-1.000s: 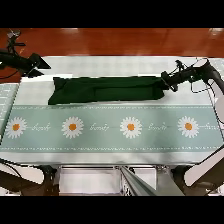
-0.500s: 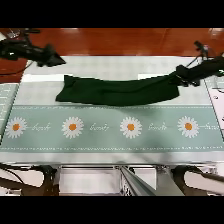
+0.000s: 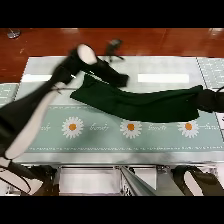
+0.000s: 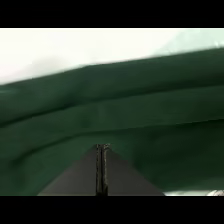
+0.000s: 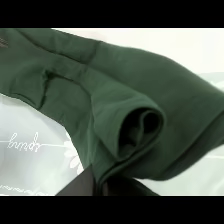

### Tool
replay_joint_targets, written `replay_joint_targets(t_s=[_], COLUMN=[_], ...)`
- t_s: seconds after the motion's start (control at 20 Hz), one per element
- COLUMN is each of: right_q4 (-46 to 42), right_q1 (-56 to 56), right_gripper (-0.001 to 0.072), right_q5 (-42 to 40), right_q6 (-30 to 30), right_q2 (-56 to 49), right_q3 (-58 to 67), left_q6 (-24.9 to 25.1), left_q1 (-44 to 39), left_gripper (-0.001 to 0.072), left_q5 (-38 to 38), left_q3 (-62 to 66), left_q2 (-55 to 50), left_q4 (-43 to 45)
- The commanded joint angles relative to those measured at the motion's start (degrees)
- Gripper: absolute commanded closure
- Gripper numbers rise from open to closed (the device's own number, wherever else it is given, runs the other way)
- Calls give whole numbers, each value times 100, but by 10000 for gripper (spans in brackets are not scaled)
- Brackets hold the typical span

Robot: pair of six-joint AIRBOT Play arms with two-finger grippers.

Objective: Fold the shirts.

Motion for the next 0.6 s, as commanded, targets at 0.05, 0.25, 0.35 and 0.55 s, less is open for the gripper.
replay_joint_targets(t_s=[0.05, 0.25, 0.35, 0.55], right_q4=[37, 337, 428, 490], right_q1=[0, 0, 0, 0], right_gripper=[677, 676, 676, 676], right_q5=[146, -85, -127, -42], right_q6=[101, 96, 90, 15], right_q2=[302, 289, 249, 205], right_q3=[-79, -79, -72, -72], left_q6=[-533, -527, -413, -417], left_q1=[-1193, -1888, -2120, -1353], left_gripper=[690, 689, 690, 689], left_q5=[295, 476, 428, 9], left_q3=[-2, 2, 4, 4], left_q2=[-671, -1182, -1274, -828], left_q4=[111, -754, -964, -953])
